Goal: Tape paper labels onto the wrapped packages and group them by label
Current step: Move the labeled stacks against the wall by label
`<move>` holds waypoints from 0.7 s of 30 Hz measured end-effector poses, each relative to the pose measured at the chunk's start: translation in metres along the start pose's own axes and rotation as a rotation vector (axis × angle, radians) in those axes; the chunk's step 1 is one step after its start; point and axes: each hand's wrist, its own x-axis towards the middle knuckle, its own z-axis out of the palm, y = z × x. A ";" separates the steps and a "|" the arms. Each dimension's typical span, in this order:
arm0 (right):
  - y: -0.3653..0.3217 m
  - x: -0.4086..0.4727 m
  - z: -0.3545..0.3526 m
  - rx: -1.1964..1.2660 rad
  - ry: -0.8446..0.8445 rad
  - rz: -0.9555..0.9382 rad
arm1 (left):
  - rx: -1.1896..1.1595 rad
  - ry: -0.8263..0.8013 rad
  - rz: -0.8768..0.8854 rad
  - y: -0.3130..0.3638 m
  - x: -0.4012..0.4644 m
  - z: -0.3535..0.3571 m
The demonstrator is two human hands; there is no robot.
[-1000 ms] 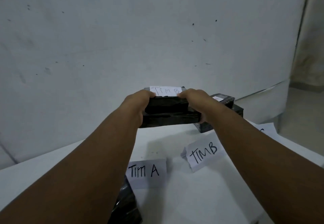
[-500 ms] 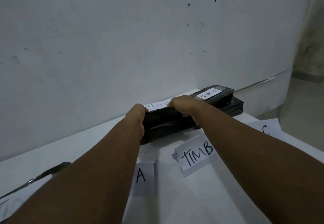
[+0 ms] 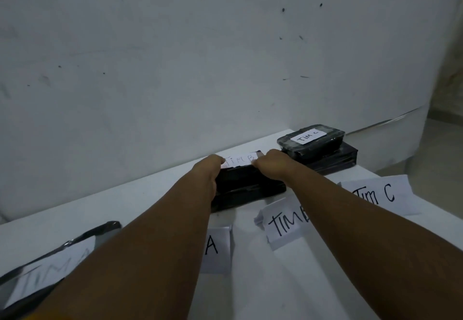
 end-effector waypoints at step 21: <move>-0.118 -0.221 0.096 0.260 0.001 -0.399 | 0.283 0.117 0.485 -0.027 -0.148 -0.259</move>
